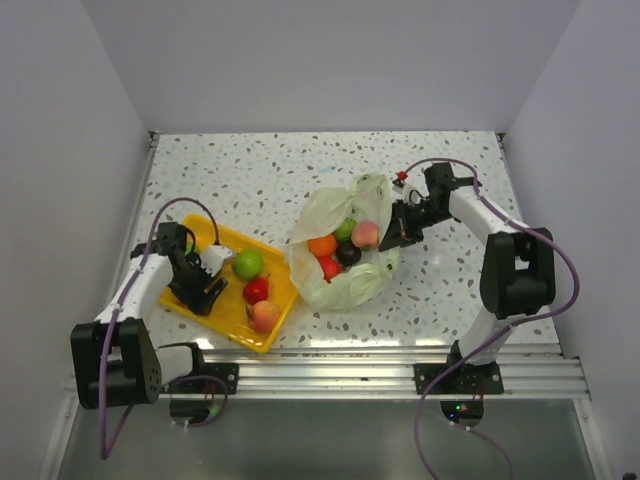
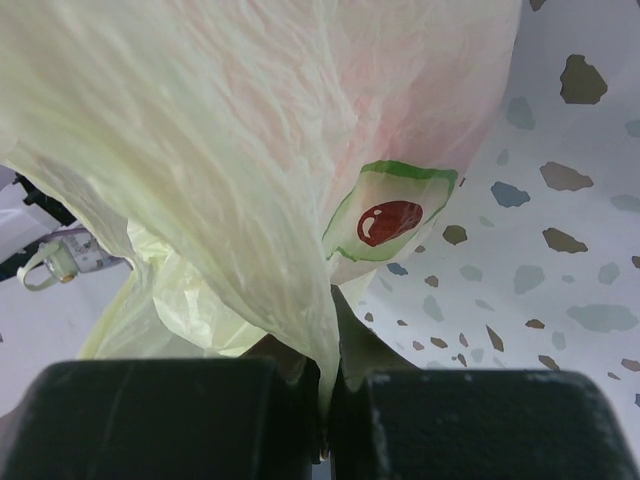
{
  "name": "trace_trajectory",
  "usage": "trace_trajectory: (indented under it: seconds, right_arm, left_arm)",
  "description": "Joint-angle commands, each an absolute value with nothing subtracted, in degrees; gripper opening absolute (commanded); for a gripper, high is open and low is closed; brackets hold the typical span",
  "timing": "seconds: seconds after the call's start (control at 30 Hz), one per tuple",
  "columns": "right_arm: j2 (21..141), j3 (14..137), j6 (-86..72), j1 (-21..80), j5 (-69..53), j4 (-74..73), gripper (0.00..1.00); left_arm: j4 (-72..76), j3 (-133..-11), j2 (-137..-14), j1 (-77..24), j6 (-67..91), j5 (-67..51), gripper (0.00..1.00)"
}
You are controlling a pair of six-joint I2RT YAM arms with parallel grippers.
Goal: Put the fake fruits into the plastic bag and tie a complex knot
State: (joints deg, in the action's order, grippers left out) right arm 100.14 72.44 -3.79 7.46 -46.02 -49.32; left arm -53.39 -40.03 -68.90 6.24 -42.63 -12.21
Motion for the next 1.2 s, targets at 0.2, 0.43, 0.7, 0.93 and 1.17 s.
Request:
trace_trajectory:
  seconds: [0.2, 0.43, 0.7, 0.93, 1.17]
  right_arm:
    - [100.4, 74.8, -2.9, 7.6, -47.0, -50.2, 0.00]
    - [100.6, 75.0, -3.0, 8.2, -46.9, -50.0, 0.00]
    - [100.0, 75.4, -3.2, 8.9, -46.8, -49.8, 0.00]
    - [99.4, 75.0, -2.7, 9.2, -46.5, -50.3, 0.00]
    - [99.1, 75.0, -2.1, 9.2, -46.8, -50.7, 0.00]
  left_arm:
    - [-56.4, -58.9, -69.1, 5.8, -42.0, -26.9, 0.46]
    - [-50.2, -78.3, -72.0, -8.7, -26.2, -46.6, 0.48]
    - [-37.2, -83.3, -79.5, -33.6, -14.4, -45.9, 0.49]
    - [-30.9, -79.5, -87.6, -41.8, -11.4, -32.3, 0.52]
    - [-31.0, -83.6, -94.7, -42.5, -10.4, -24.0, 0.78]
